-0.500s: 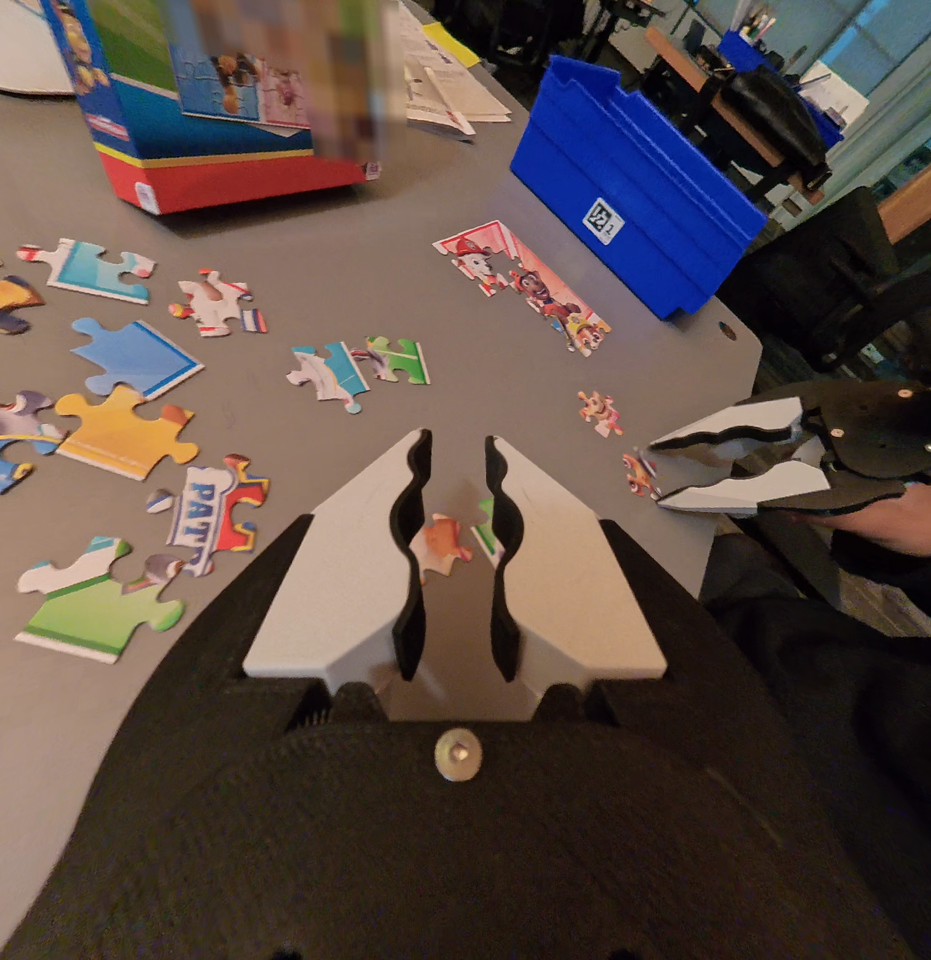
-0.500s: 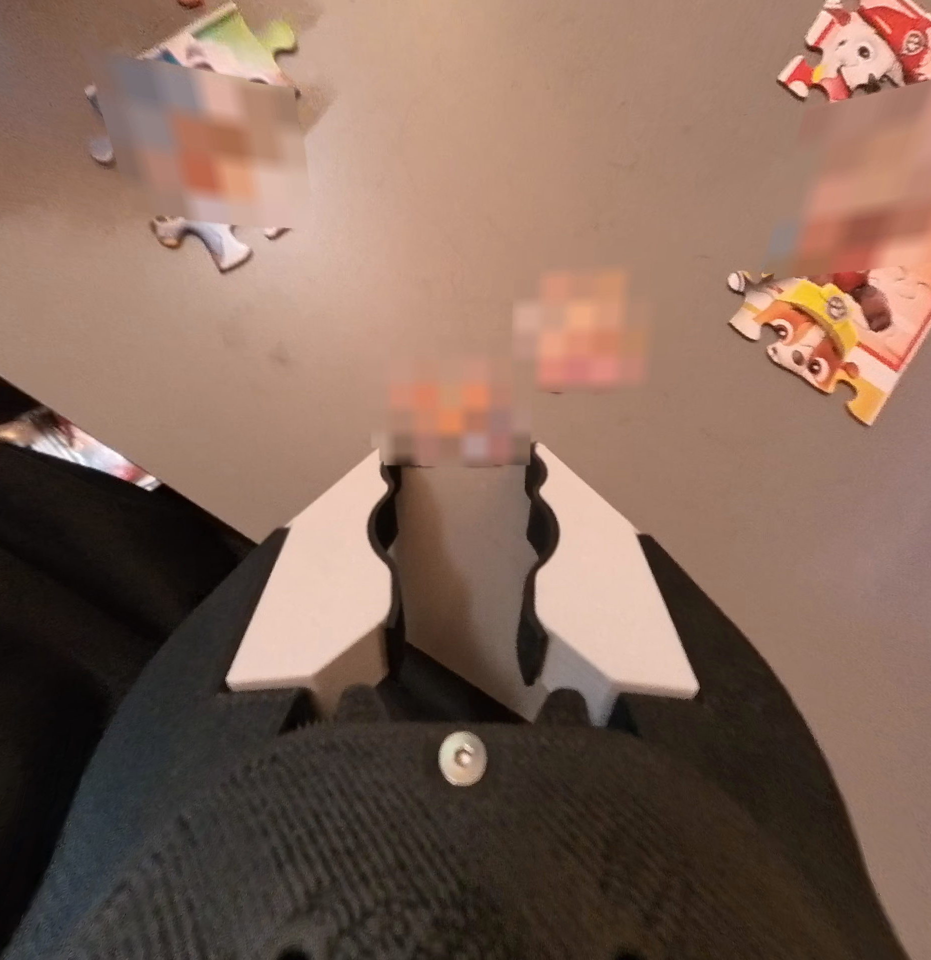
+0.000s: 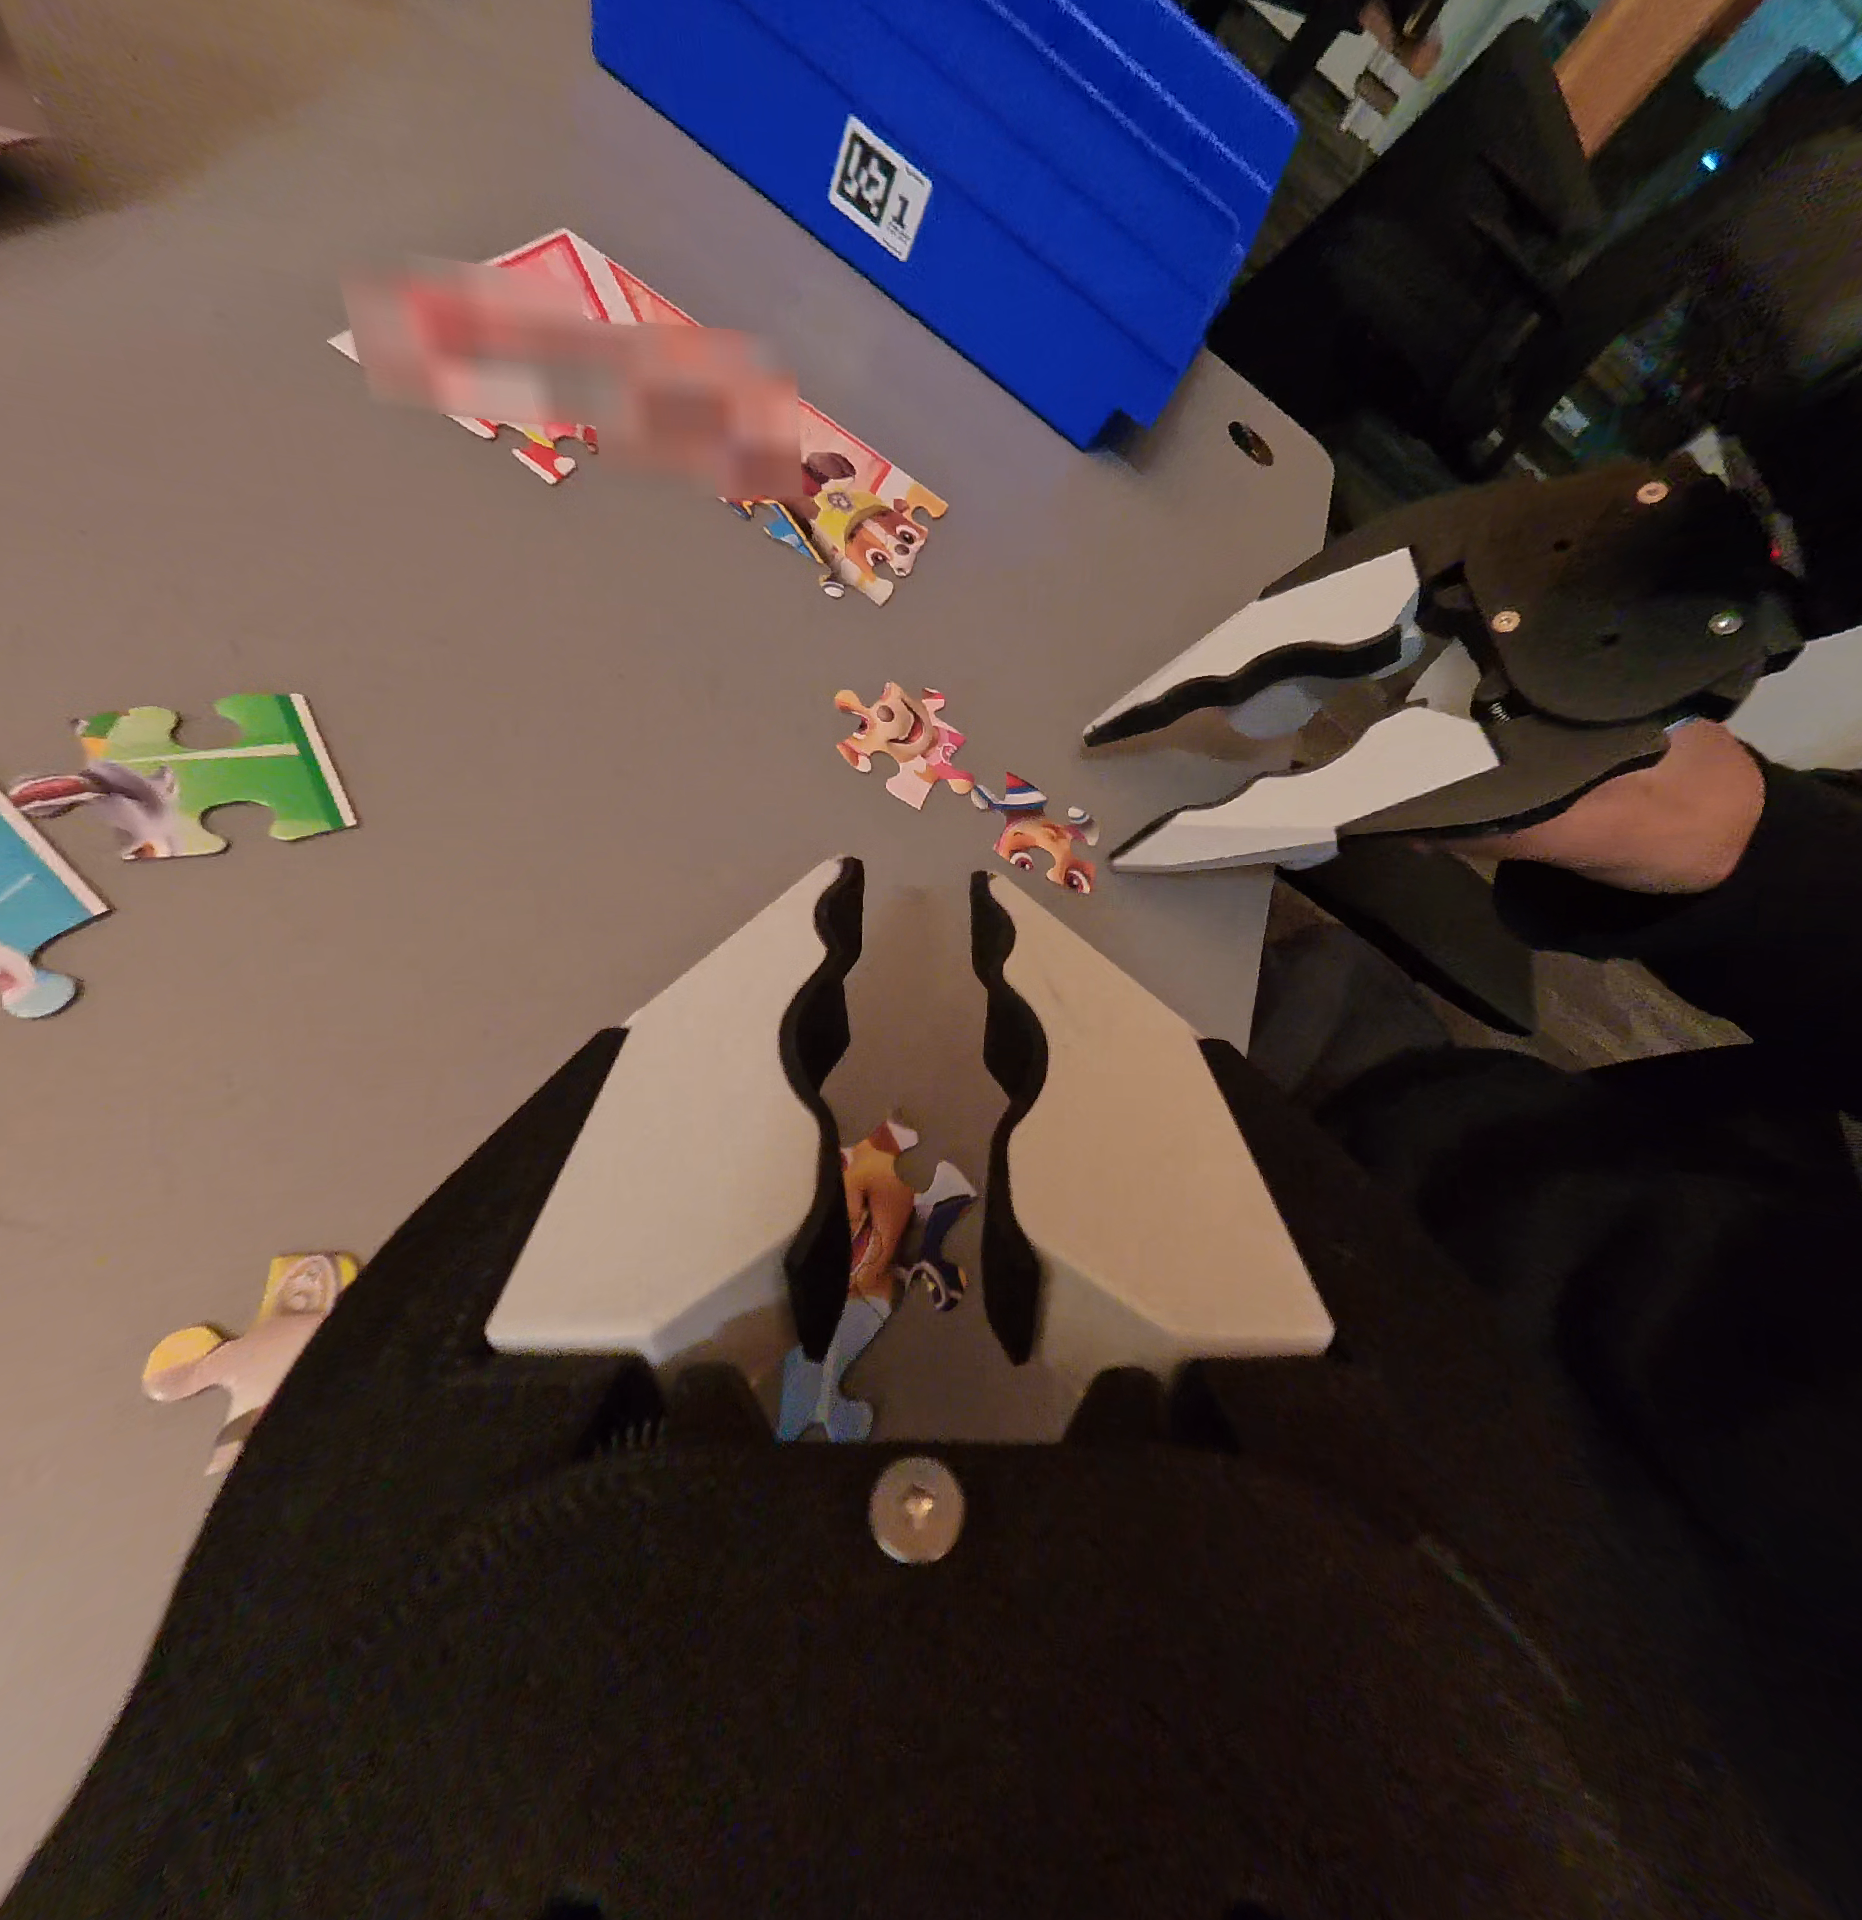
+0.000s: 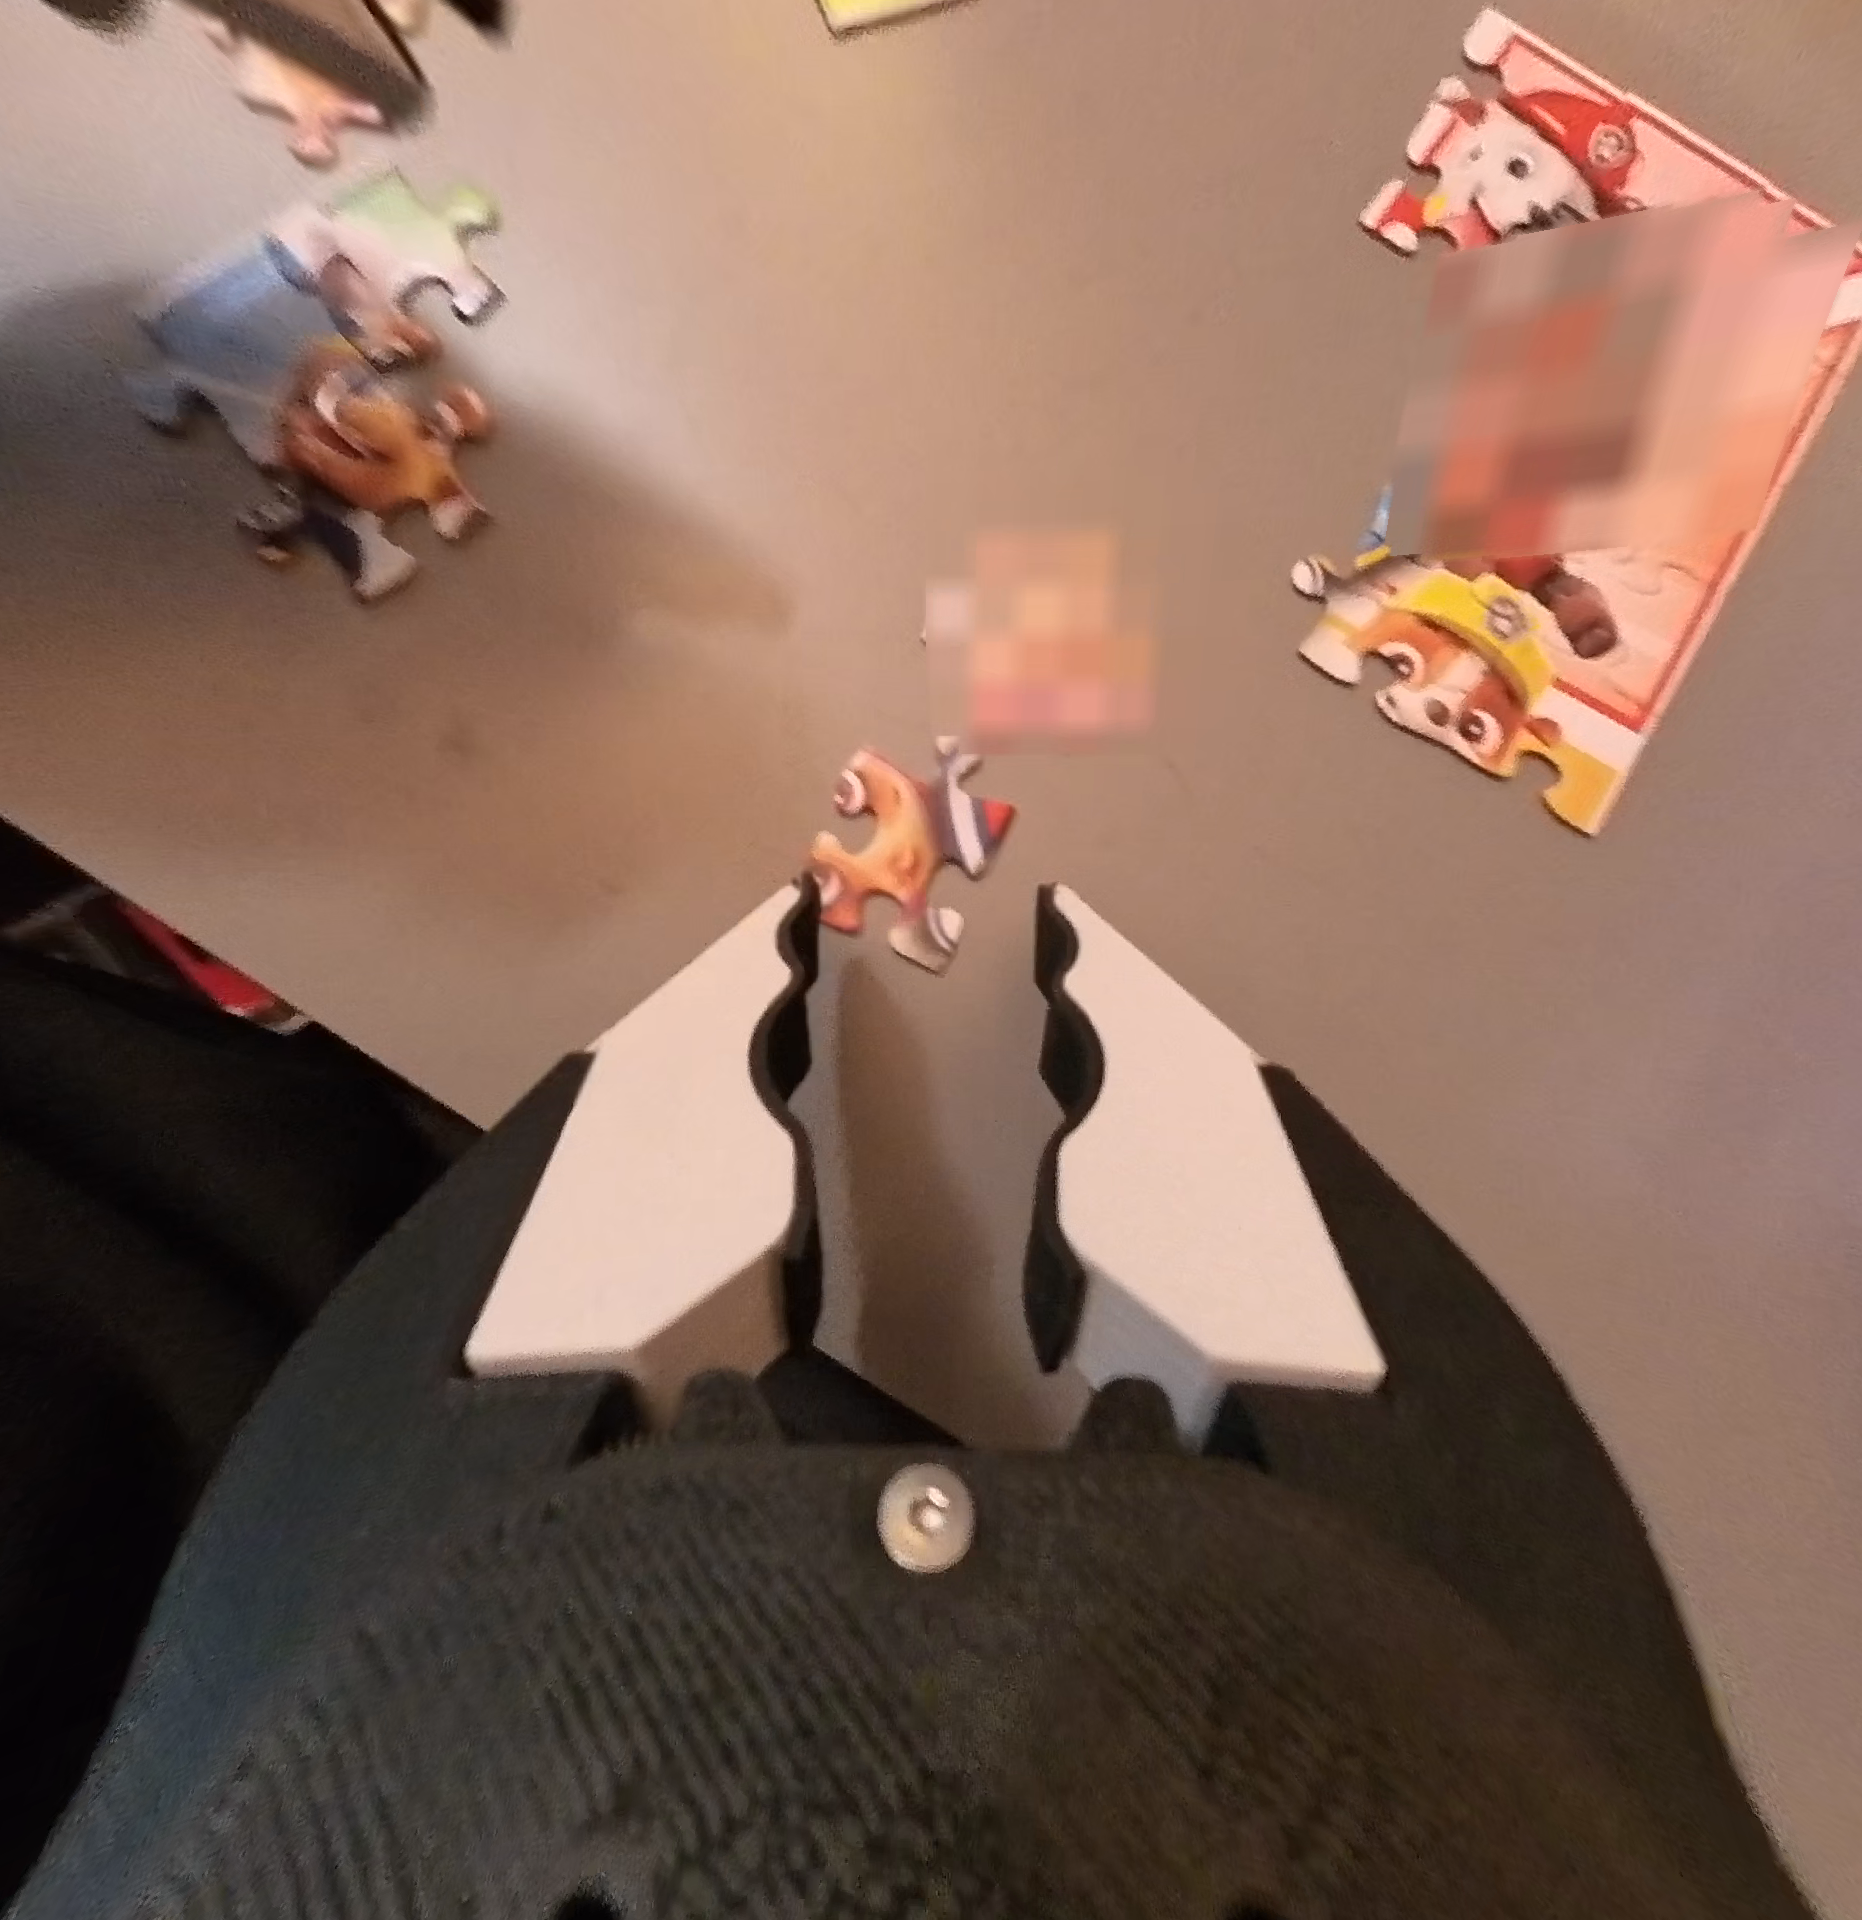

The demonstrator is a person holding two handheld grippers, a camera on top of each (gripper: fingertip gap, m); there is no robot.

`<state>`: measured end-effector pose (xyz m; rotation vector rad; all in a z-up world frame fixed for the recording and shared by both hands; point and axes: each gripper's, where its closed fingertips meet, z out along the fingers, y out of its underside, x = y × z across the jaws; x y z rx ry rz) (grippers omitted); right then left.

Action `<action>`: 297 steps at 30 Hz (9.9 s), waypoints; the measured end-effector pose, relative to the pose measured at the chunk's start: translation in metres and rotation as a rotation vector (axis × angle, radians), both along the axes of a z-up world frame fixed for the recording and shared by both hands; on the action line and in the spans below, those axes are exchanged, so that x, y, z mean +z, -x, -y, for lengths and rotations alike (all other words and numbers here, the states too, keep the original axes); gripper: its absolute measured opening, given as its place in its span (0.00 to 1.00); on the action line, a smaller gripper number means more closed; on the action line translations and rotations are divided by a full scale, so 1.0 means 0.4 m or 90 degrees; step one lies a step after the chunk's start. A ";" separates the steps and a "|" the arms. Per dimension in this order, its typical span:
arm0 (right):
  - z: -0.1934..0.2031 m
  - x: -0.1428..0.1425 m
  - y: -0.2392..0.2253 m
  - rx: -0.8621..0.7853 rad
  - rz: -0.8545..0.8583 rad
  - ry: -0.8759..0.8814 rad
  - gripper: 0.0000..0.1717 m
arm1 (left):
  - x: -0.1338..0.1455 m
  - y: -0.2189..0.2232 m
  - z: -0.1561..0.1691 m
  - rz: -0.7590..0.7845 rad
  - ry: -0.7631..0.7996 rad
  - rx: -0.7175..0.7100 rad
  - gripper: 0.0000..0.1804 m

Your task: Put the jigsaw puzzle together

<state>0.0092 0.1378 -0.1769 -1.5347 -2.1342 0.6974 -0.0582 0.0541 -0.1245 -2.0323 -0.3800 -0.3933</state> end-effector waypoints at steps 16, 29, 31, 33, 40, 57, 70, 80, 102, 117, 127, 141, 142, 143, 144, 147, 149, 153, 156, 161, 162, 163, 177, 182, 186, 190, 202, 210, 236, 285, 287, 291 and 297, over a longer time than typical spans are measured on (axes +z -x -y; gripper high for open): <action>-0.005 -0.039 0.020 -0.016 0.040 0.018 0.13 | -0.014 0.016 0.004 0.028 -0.006 0.015 0.10; -0.052 -0.022 0.026 0.051 -0.001 0.098 0.09 | -0.082 -0.058 -0.085 -0.044 0.096 -0.014 0.11; -0.078 -0.031 0.022 0.053 0.010 0.099 0.11 | -0.095 -0.082 -0.128 -0.056 0.112 -0.025 0.11; -0.112 -0.023 0.023 0.049 -0.003 0.095 0.11 | -0.117 -0.099 -0.170 -0.062 0.137 -0.031 0.12; -0.140 0.021 0.026 0.038 -0.053 0.195 0.15 | -0.154 -0.071 -0.240 -0.101 0.203 0.019 0.11; -0.066 -0.030 0.033 0.112 -0.045 0.108 0.24 | -0.171 -0.106 -0.178 -0.086 0.225 0.074 0.04; -0.110 0.159 0.096 0.070 -0.307 0.123 0.19 | -0.140 -0.151 -0.134 -0.119 0.146 0.119 0.05; -0.107 0.169 0.046 0.083 -0.305 0.213 0.21 | -0.070 -0.199 -0.117 -0.140 -0.005 0.178 0.08; -0.088 -0.013 0.004 0.135 -0.120 0.078 0.21 | -0.114 -0.213 -0.145 -0.177 0.054 0.120 0.12; -0.068 -0.036 0.010 0.123 -0.057 0.040 0.06 | -0.111 -0.232 -0.168 -0.100 0.017 0.090 0.12; -0.088 -0.035 0.050 0.129 -0.065 0.053 0.06 | -0.117 -0.218 -0.161 -0.117 0.041 0.114 0.14; 0.021 -0.025 0.152 0.327 -0.017 0.156 0.06 | -0.160 -0.167 -0.160 -0.105 0.159 0.127 0.24; 0.030 -0.025 0.148 0.345 -0.013 0.163 0.06 | -0.159 -0.166 -0.160 -0.093 0.153 0.127 0.24; 0.036 -0.027 0.144 0.361 -0.010 0.163 0.06 | -0.158 -0.165 -0.160 -0.079 0.147 0.126 0.24; 0.038 -0.030 0.143 0.374 -0.011 0.154 0.06 | -0.156 -0.165 -0.160 -0.067 0.141 0.123 0.23; 0.045 -0.031 0.137 0.430 -0.030 0.119 0.06 | -0.155 -0.163 -0.157 -0.048 0.133 0.116 0.22; 0.053 -0.030 0.132 0.485 -0.054 0.083 0.06 | -0.156 -0.160 -0.155 -0.048 0.136 0.112 0.21; 0.059 -0.031 0.146 0.571 -0.109 -0.010 0.03 | -0.160 -0.151 -0.148 -0.060 0.147 0.109 0.15; 0.069 -0.025 0.145 0.605 -0.101 0.000 0.05 | -0.162 -0.147 -0.144 -0.061 0.150 0.111 0.13; 0.059 0.017 0.149 0.540 -0.098 0.112 0.09 | -0.164 -0.145 -0.143 -0.078 0.158 0.115 0.12; 0.050 0.014 0.152 0.524 -0.093 0.119 0.11 | -0.164 -0.145 -0.143 -0.079 0.159 0.116 0.12; 0.041 0.006 0.153 0.513 -0.082 0.122 0.13 | -0.164 -0.144 -0.143 -0.078 0.159 0.116 0.12; 0.069 -0.019 0.102 0.663 0.075 0.246 0.19 | -0.168 -0.135 -0.139 -0.092 0.170 0.116 0.07; 0.064 0.017 0.120 0.597 -0.005 0.250 0.22 | -0.150 -0.128 -0.135 -0.104 0.149 0.126 0.09; 0.049 0.008 0.119 0.515 -0.075 0.192 0.24 | -0.128 -0.097 -0.134 -0.098 0.116 0.156 0.13; 0.027 -0.005 0.133 0.465 -0.133 0.101 0.23 | -0.146 -0.083 -0.135 -0.082 0.134 0.162 0.19; 0.034 -0.026 0.120 0.482 -0.116 0.070 0.27 | -0.156 -0.103 -0.145 -0.075 0.149 0.144 0.21; 0.025 -0.025 0.124 0.461 -0.119 0.066 0.24 | -0.156 -0.110 -0.148 -0.068 0.146 0.138 0.21; 0.014 -0.025 0.104 0.404 -0.129 0.048 0.06 | -0.151 -0.128 -0.165 -0.116 0.149 0.123 0.20; -0.013 -0.021 0.147 0.359 -0.095 0.060 0.05 | -0.146 -0.111 -0.168 -0.113 0.138 0.124 0.22; -0.029 -0.031 0.149 0.350 -0.085 0.056 0.07 | -0.146 -0.116 -0.170 -0.119 0.140 0.115 0.23; -0.029 -0.035 0.138 0.355 -0.060 0.090 0.09 | -0.141 -0.110 -0.169 -0.127 0.133 0.122 0.23; 0.029 -0.030 0.074 0.424 -0.011 0.160 0.10 | -0.122 -0.107 -0.159 -0.127 0.115 0.108 0.25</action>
